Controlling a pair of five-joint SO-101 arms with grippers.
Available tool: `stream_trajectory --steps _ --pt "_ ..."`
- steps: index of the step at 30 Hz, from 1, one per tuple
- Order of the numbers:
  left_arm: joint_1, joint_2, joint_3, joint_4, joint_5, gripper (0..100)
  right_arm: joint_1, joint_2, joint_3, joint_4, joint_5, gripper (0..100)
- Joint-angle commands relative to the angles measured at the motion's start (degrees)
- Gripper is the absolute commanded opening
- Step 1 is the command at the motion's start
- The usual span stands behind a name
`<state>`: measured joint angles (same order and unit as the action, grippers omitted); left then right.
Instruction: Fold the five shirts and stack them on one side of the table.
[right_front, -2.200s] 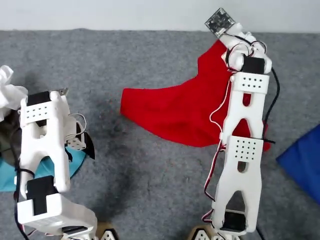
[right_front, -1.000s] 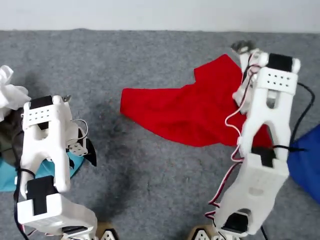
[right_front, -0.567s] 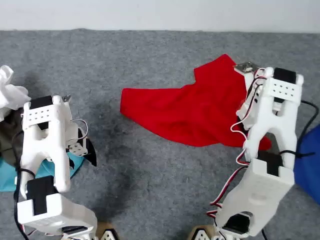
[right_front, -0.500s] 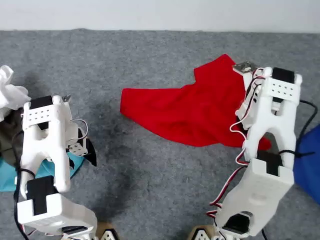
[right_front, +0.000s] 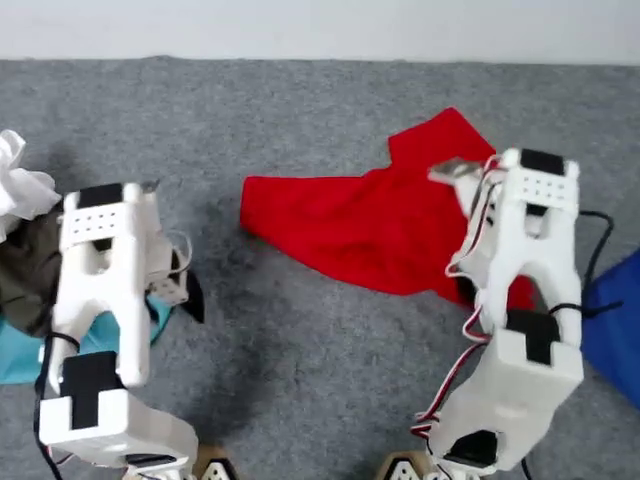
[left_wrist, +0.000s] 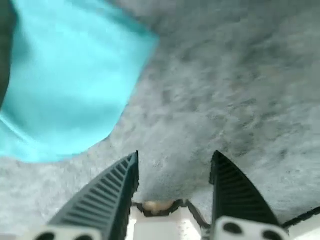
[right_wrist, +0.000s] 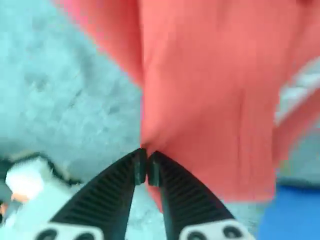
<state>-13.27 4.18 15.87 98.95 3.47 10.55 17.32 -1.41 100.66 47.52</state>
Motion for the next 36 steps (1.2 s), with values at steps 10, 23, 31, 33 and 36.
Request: stream_trajectory --steps 10,23,31,33,36 --pt "20.5 -2.1 -24.2 1.5 10.7 23 -0.7 -36.9 20.7 2.2 13.4 0.9" --pt "29.9 29.0 -54.6 1.8 21.1 23 5.5 -59.6 27.7 2.2 13.3 4.0" --pt "35.3 42.2 -67.3 1.8 20.6 23 17.6 -59.6 33.6 -1.1 13.9 26.6" --pt "36.7 44.5 -69.8 1.7 20.6 23 17.7 -59.6 34.9 -2.2 15.1 26.6" --pt "37.5 48.6 -75.2 1.4 20.6 23 17.6 -59.6 36.7 -3.6 15.1 26.6"
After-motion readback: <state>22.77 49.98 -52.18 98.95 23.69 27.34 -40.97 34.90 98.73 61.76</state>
